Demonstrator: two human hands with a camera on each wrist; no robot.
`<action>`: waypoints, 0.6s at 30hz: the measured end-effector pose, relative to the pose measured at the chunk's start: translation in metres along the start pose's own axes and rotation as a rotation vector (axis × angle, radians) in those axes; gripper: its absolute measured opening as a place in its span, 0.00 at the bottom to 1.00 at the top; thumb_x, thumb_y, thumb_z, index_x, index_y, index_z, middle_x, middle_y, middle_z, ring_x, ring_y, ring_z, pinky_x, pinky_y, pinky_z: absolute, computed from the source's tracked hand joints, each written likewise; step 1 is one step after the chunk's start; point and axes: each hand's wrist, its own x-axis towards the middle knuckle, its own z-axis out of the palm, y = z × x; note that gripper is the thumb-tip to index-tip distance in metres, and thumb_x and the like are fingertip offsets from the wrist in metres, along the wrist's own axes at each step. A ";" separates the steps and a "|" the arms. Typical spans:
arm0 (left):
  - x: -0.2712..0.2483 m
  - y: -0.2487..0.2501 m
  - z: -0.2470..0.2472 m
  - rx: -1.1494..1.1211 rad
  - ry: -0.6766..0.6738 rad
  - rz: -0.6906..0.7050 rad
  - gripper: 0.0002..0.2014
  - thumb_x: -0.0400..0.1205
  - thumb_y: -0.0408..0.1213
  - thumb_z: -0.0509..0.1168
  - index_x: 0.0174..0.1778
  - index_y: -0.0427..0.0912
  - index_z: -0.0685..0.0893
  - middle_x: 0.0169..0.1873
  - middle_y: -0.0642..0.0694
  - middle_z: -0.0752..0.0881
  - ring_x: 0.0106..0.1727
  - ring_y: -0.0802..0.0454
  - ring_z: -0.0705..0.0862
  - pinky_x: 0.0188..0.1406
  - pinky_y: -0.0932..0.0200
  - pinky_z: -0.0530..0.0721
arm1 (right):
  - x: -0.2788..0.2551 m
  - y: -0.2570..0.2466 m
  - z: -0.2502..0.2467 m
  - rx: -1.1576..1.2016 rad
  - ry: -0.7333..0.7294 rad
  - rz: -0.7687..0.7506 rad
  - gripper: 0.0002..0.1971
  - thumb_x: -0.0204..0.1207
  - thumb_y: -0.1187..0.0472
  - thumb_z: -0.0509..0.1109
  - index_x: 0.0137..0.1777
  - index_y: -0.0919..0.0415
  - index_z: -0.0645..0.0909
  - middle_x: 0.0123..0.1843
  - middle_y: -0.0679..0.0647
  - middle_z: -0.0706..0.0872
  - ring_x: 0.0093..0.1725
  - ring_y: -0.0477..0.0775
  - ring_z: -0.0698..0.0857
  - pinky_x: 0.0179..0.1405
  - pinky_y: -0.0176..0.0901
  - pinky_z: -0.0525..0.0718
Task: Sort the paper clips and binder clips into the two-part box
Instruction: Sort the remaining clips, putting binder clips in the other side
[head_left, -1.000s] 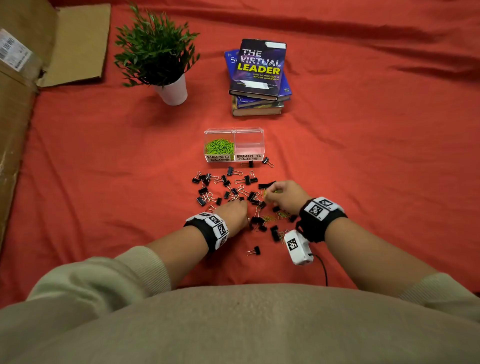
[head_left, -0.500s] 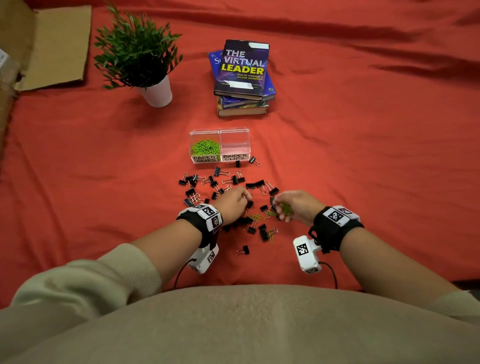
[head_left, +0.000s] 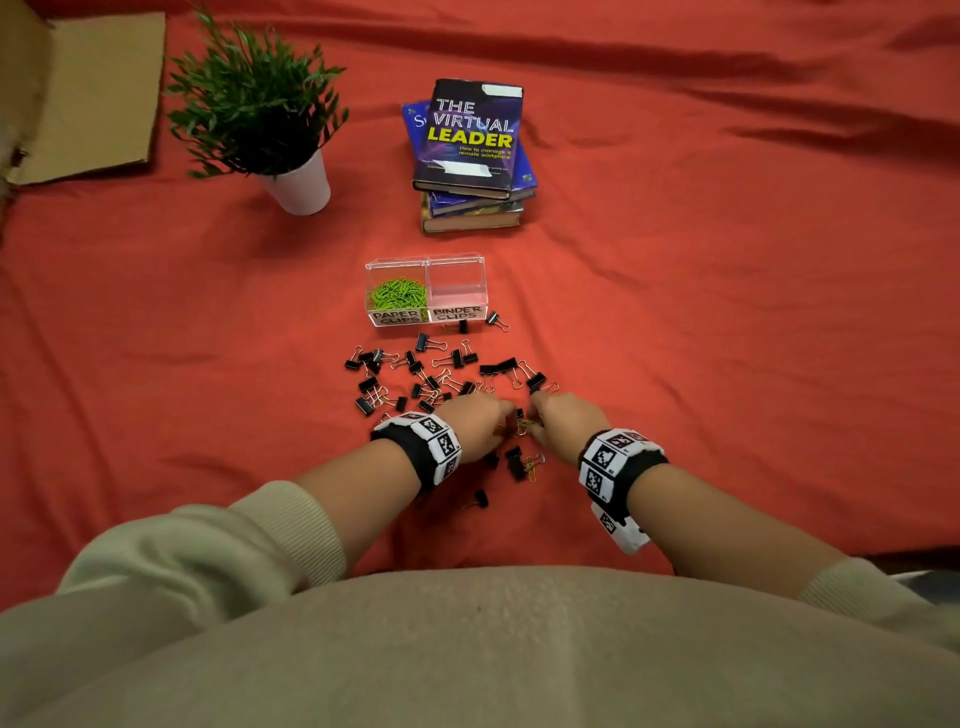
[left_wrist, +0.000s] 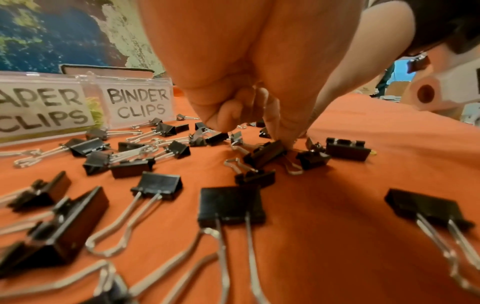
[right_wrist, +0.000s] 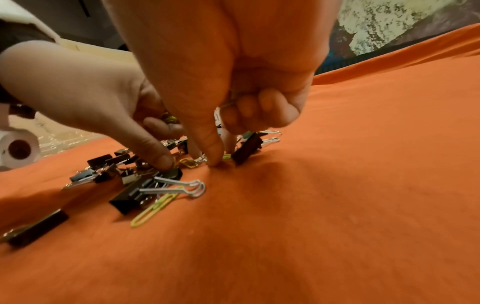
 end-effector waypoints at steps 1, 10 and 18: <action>0.000 0.000 0.000 0.037 -0.004 0.012 0.13 0.80 0.37 0.62 0.60 0.43 0.79 0.55 0.40 0.83 0.58 0.40 0.82 0.52 0.47 0.83 | 0.000 -0.001 0.001 -0.021 -0.004 -0.006 0.12 0.79 0.56 0.63 0.58 0.61 0.76 0.55 0.62 0.85 0.54 0.66 0.84 0.46 0.52 0.81; -0.005 0.009 0.003 0.322 -0.003 0.066 0.13 0.82 0.26 0.58 0.62 0.34 0.75 0.61 0.38 0.78 0.63 0.38 0.79 0.52 0.46 0.80 | -0.003 -0.008 0.004 -0.040 -0.057 -0.014 0.11 0.78 0.62 0.60 0.57 0.67 0.74 0.55 0.65 0.84 0.54 0.68 0.84 0.45 0.53 0.80; -0.004 -0.003 0.002 -0.055 0.134 -0.083 0.09 0.82 0.37 0.58 0.54 0.36 0.75 0.53 0.39 0.77 0.52 0.39 0.80 0.51 0.46 0.79 | 0.001 0.018 -0.015 0.706 -0.107 0.154 0.08 0.72 0.67 0.70 0.34 0.58 0.76 0.32 0.55 0.85 0.32 0.52 0.82 0.36 0.41 0.79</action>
